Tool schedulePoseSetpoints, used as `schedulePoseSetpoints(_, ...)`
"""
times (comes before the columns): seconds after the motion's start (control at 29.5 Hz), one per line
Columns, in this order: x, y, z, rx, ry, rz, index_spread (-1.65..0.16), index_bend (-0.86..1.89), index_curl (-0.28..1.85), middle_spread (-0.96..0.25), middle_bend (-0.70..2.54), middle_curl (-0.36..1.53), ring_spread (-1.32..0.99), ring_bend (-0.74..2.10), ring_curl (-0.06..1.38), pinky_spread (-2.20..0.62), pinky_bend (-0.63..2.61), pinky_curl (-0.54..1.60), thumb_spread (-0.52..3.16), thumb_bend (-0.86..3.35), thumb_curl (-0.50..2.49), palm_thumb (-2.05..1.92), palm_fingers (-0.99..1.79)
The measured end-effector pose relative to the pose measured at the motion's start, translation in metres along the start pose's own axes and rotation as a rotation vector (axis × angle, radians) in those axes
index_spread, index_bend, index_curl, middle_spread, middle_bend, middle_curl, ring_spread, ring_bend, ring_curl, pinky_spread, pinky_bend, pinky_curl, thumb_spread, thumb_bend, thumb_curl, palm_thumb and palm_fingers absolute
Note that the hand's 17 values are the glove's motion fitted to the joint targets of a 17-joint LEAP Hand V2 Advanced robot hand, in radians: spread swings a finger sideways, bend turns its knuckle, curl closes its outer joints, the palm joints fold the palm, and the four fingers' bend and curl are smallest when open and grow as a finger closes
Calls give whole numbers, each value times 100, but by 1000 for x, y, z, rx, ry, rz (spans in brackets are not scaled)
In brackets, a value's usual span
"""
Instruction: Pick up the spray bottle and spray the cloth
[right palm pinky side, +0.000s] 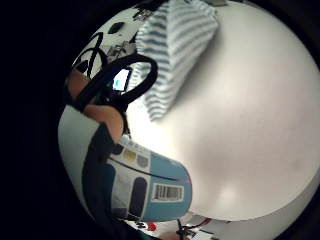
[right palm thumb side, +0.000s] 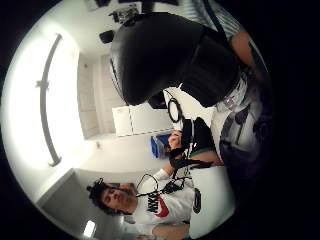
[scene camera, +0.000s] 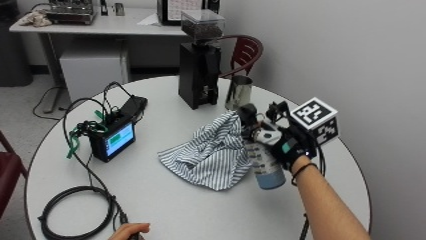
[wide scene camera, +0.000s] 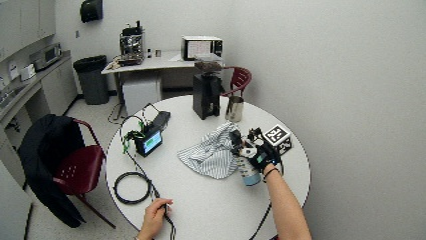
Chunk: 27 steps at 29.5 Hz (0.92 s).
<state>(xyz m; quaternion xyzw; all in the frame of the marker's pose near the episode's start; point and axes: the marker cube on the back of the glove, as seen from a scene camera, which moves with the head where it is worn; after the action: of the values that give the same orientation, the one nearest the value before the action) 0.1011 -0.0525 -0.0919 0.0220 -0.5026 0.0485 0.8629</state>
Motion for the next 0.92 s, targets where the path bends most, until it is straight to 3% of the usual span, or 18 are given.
schedulePoseSetpoints(0.17,-42,-5,-15,26,4,-56,-23,9,24,-4,37,46,-8,61,44,-2,37,39,84,-3,56,87,114)
schedulePoseSetpoints(0.41,28,-7,16,-35,15,112,-23,10,24,-4,38,46,-8,61,43,-2,38,39,85,-3,56,87,114)
schedulePoseSetpoints(0.51,32,-2,18,-32,-12,112,-23,10,24,-4,38,46,-8,62,44,-2,38,39,85,-3,56,87,114)
schedulePoseSetpoints(0.71,-33,0,6,50,-11,-38,-23,10,24,-4,39,46,-8,62,44,-2,38,39,85,-3,56,87,114)
schedulePoseSetpoints(0.92,-108,6,39,105,-39,-264,-23,10,24,-4,39,46,-8,62,44,-2,39,38,85,-3,56,87,114)
